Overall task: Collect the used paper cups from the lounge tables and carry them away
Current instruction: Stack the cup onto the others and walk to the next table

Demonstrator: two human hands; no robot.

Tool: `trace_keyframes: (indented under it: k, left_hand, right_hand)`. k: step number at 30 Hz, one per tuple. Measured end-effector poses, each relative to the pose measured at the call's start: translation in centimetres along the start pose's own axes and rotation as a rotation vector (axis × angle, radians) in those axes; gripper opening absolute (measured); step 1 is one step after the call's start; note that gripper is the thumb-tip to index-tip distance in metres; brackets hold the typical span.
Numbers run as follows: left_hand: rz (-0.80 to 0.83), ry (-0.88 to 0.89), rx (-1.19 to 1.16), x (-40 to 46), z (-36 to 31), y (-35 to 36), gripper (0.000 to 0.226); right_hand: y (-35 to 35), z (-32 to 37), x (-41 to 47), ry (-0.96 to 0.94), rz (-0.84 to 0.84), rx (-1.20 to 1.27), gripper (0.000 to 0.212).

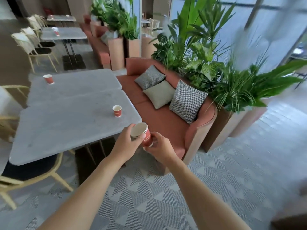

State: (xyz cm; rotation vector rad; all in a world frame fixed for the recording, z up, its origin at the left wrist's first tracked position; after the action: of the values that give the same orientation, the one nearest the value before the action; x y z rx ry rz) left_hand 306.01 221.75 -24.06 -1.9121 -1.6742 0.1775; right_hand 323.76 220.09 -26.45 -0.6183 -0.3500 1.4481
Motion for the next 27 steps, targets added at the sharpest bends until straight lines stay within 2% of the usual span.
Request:
trace_keyframes:
  k: [5,10,15,27]
  left_hand:
    - [0.033,0.061,-0.041,0.3,1.3,-3.3,0.063]
    - [0.02,0.062,-0.051,-0.7,3.5,-7.7,0.064]
    - [-0.05,0.003,-0.077,-2.5,6.9,-13.5,0.061]
    - [-0.422,-0.266,0.011,-8.3,18.4,-28.8,0.061]
  right_hand:
    - [2.6,2.5,-0.7,0.025,-0.067,0.016,0.055]
    - [7.3,5.2,-1.1,0.03,-0.049,0.008,0.054]
    - [13.2,9.5,-0.5,-0.003,0.057,-0.015,0.055]
    - [31.3,20.3,4.4,-0.196,0.438,-0.187,0.061]
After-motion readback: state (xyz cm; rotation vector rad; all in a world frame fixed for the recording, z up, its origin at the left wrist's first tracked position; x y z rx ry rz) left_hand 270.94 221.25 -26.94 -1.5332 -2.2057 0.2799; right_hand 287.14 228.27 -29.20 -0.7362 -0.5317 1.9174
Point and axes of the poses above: each hand's wrist, its own x-axis towards the middle knuckle, its own y-axis out of the palm, z = x × y, the point moved 7 cm from there along x, towards the middle knuckle, and after that the axes turned 12 degrees about y, right-handed, at the moved point
